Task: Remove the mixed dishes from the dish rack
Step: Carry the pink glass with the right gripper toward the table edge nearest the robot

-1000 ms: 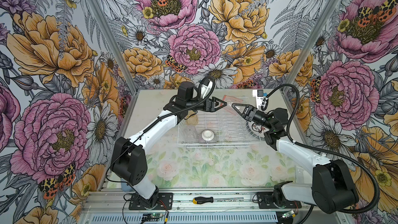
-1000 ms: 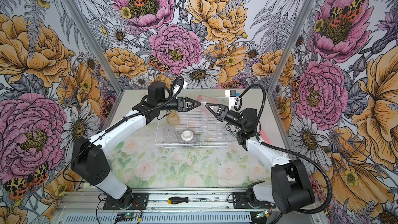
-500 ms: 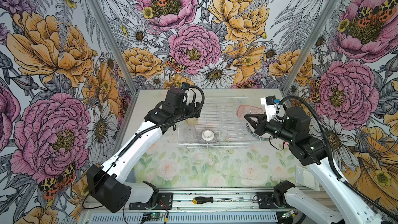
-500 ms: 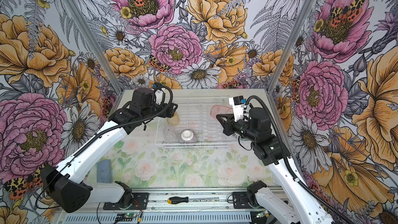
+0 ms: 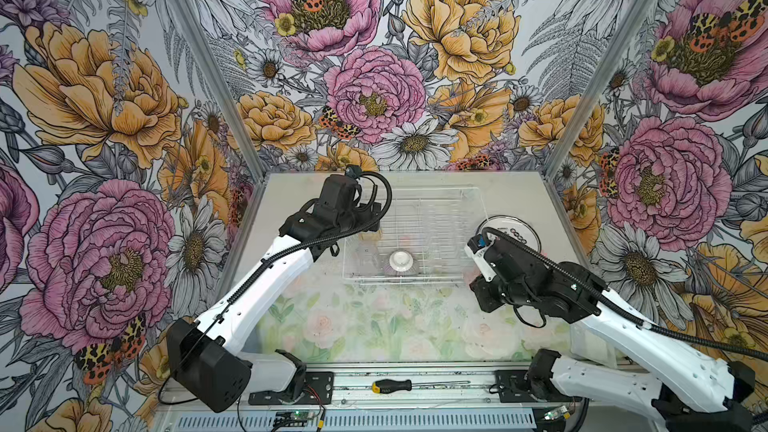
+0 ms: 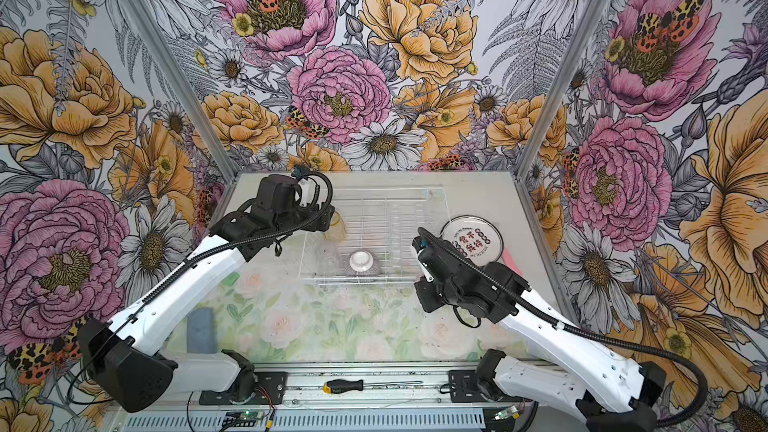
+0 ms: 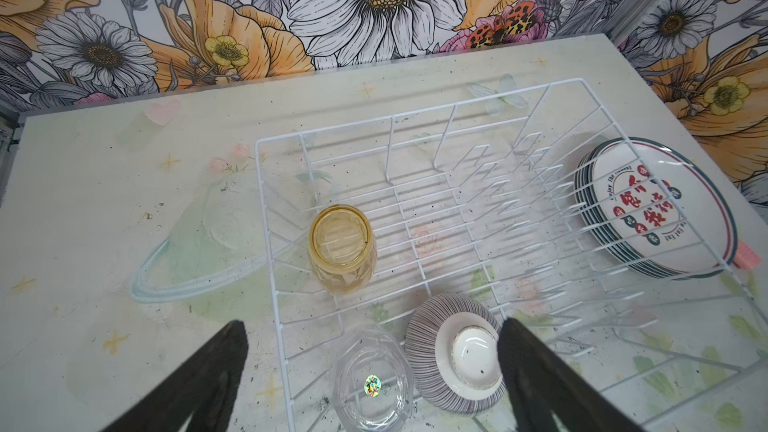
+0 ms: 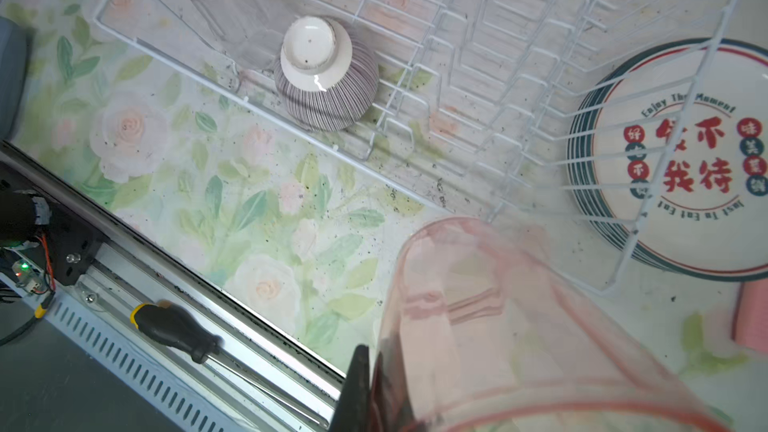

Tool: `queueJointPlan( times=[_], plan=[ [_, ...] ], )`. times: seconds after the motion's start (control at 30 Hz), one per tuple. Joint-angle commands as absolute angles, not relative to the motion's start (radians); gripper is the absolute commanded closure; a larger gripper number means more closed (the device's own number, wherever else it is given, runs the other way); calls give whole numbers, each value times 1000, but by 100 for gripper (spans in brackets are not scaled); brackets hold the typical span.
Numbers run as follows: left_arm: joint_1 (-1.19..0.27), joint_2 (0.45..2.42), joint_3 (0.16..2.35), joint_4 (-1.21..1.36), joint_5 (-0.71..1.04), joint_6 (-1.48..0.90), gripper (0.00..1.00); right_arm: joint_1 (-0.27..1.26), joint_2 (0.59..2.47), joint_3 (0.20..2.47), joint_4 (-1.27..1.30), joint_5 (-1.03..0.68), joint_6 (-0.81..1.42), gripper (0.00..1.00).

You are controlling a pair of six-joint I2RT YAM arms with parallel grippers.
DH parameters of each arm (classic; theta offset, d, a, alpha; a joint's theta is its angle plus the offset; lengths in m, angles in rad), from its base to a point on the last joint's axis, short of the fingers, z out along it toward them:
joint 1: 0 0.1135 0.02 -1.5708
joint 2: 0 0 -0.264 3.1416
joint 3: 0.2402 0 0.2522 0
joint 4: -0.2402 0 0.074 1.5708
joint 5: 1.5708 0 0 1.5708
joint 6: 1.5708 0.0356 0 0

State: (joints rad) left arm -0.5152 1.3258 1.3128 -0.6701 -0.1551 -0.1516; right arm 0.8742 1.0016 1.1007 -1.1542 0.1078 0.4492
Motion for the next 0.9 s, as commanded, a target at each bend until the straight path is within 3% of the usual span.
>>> queueJointPlan(
  times=[0.0,0.33,0.87],
  plan=[
    [-522,1331,1321,-682,-191,-129,4,912,1039,1077,-1184,184,561,100],
    [-523,1376,1335,-681,-163,-123,4,932,1189,989,-1166,159,607,100],
    [-517,1399,1343,-683,-155,-110,1,884,1374,958,-992,-4,497,100]
  ],
)
